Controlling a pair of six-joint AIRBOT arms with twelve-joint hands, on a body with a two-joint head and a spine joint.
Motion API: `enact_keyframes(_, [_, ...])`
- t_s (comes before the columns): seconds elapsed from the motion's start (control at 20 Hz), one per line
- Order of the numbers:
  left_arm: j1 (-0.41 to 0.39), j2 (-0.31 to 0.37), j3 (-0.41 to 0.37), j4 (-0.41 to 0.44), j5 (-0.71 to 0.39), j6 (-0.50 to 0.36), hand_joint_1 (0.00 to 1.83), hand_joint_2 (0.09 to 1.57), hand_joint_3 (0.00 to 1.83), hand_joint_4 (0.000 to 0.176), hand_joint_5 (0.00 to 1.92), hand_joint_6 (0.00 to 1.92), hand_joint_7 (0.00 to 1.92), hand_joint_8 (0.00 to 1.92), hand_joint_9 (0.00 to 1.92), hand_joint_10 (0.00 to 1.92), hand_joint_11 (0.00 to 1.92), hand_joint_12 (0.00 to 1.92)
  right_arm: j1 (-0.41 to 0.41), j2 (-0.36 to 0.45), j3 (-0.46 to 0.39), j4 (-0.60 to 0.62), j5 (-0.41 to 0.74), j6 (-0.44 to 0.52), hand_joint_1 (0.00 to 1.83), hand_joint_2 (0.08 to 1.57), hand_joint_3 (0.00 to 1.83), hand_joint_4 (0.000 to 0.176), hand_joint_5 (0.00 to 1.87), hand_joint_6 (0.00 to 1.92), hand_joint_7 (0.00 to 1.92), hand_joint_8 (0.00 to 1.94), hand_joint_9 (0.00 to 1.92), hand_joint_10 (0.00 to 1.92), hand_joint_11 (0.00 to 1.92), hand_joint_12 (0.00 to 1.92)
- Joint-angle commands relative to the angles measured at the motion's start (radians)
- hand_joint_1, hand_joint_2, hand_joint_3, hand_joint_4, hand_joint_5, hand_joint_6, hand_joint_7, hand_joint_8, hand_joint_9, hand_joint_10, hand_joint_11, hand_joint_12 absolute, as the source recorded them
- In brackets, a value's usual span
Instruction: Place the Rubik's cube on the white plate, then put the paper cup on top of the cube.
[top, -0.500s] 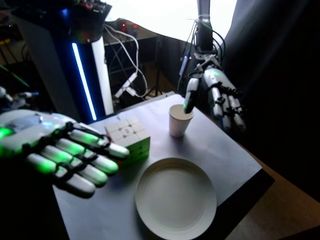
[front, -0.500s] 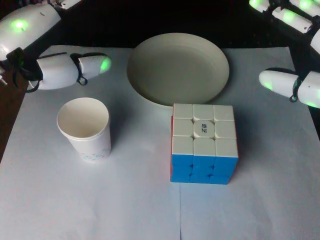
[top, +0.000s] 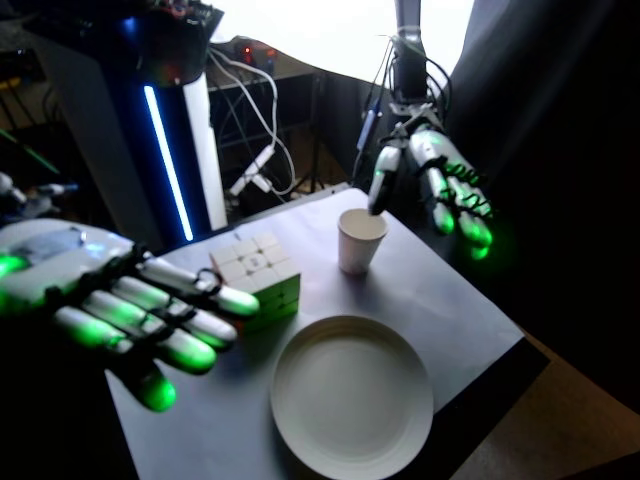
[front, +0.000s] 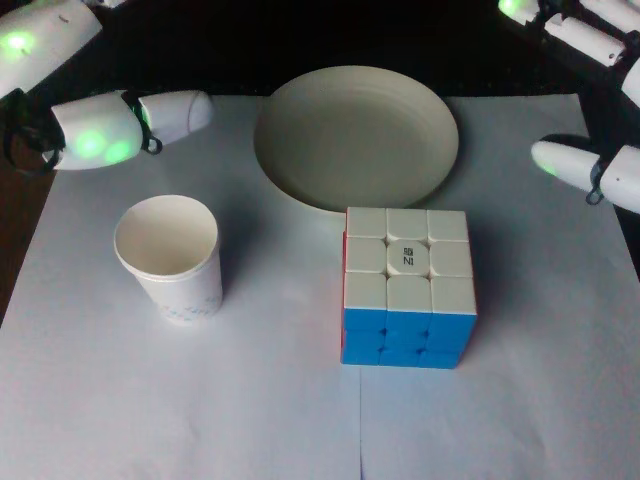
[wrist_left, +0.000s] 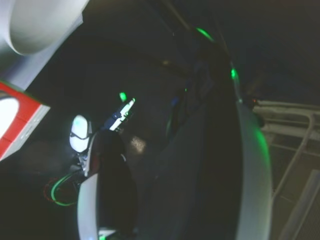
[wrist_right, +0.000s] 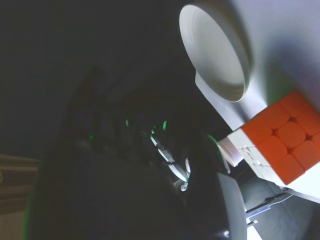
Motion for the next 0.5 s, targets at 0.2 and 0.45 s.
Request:
enact_keyframes(0.2, [0.011, 0.013, -0.005, -0.037, -0.143, -0.002, 0.34, 1.23, 0.0, 0.074, 0.07, 0.0, 0.0, 0.0, 0.0, 0.0, 0.0, 0.14, -0.031, 0.001, -0.004, -0.148, 0.193, 0.224, 0.42, 1.09, 0.0, 0.061, 0.0, 0.0, 0.0, 0.0, 0.05, 0.01, 0.0, 0.37])
enact_keyframes(0.45, [0.02, 0.016, -0.001, -0.064, -0.143, -0.002, 0.32, 1.25, 0.0, 0.082, 0.06, 0.0, 0.0, 0.0, 0.0, 0.0, 0.0, 0.22, -0.069, -0.02, -0.004, -0.31, 0.209, 0.475, 0.56, 0.97, 0.0, 0.014, 0.0, 0.0, 0.0, 0.0, 0.0, 0.0, 0.0, 0.28])
